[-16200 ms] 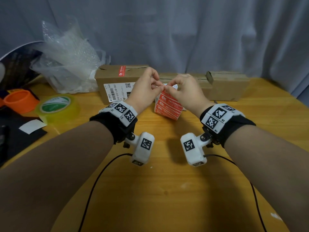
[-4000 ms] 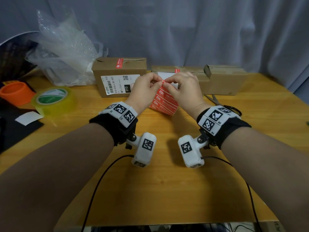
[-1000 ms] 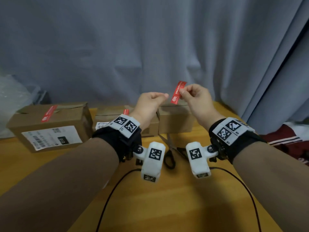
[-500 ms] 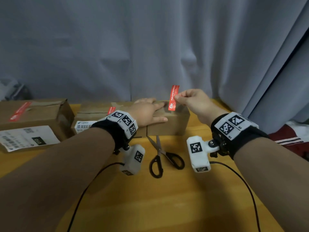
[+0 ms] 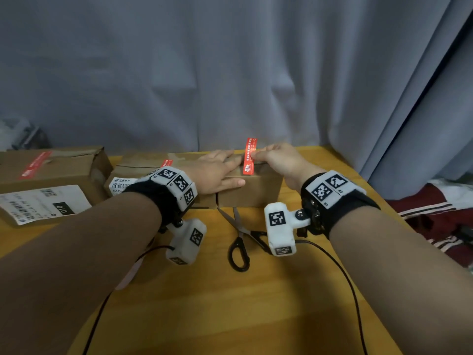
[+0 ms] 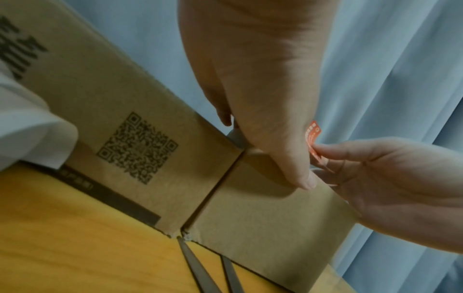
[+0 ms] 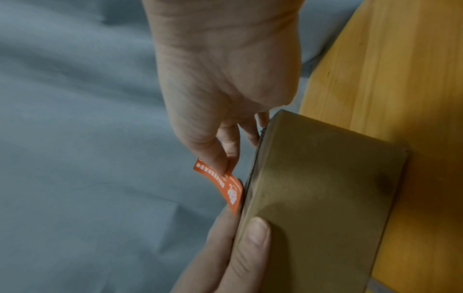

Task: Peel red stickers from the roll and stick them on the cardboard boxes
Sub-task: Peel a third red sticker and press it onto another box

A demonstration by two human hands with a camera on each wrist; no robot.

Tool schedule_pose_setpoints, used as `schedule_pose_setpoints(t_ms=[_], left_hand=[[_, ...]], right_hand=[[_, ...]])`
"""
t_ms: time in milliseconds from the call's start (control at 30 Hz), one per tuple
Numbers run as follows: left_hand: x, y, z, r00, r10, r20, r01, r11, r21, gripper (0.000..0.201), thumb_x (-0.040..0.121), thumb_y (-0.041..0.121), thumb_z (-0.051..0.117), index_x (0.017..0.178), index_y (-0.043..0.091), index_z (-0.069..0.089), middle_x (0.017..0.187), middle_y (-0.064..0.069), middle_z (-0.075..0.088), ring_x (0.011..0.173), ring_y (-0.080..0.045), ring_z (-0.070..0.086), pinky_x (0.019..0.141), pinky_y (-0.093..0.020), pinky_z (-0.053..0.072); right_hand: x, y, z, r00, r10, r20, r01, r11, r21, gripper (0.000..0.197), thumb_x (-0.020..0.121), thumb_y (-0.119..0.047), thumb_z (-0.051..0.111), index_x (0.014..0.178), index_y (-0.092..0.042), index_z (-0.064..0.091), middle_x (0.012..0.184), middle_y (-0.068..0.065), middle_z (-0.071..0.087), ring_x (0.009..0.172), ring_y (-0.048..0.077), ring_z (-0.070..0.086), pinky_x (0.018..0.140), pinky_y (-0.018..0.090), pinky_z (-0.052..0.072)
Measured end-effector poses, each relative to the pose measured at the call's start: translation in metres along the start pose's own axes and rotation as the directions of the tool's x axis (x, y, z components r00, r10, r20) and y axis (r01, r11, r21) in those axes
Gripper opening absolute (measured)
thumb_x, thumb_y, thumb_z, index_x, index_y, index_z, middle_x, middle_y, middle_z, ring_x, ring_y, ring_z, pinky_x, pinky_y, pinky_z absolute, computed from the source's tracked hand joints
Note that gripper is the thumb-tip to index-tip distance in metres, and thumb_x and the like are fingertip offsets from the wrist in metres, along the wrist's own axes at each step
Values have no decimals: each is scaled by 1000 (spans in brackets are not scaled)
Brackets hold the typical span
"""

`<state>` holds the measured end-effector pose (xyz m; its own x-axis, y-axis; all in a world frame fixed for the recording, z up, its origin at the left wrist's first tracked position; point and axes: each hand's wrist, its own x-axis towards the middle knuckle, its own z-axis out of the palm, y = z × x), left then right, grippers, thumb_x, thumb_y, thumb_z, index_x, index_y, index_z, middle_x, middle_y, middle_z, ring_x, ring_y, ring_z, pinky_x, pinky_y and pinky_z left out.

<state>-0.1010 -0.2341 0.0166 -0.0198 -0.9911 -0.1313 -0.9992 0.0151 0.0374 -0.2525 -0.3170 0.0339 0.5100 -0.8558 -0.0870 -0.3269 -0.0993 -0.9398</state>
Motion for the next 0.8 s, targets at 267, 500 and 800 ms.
schedule_pose_setpoints(t_ms=[267, 500, 800], left_hand=[[4, 1, 4, 1000, -23, 16, 24, 999, -27, 72, 94, 56, 35, 153, 27, 3, 162, -9, -6, 149, -29, -5, 122, -42, 3], [3, 0, 5, 1000, -20, 5, 20, 997, -72, 73, 94, 55, 37, 152, 29, 1, 162, -7, -5, 149, -26, -5, 121, -40, 4], [1, 1, 4, 1000, -29, -9, 28, 995, -94, 77, 94, 54, 38, 152, 23, -1, 162, -7, -3, 150, -25, -4, 120, -37, 5]], right_hand=[[4, 3, 7, 999, 38, -27, -40, 994, -102, 19, 80, -22, 67, 86, -5, 66, 98, 16, 68, 89, 22, 59, 85, 32, 45], [9, 2, 10, 997, 50, -61, -59, 986, -158, 36, 76, -27, 68, 99, 1, 66, 104, 19, 69, 100, 31, 63, 93, 40, 47], [10, 8, 13, 997, 10, -74, -26, 977, -212, 31, 77, -29, 67, 93, -3, 67, 100, 17, 70, 98, 29, 63, 96, 45, 48]])
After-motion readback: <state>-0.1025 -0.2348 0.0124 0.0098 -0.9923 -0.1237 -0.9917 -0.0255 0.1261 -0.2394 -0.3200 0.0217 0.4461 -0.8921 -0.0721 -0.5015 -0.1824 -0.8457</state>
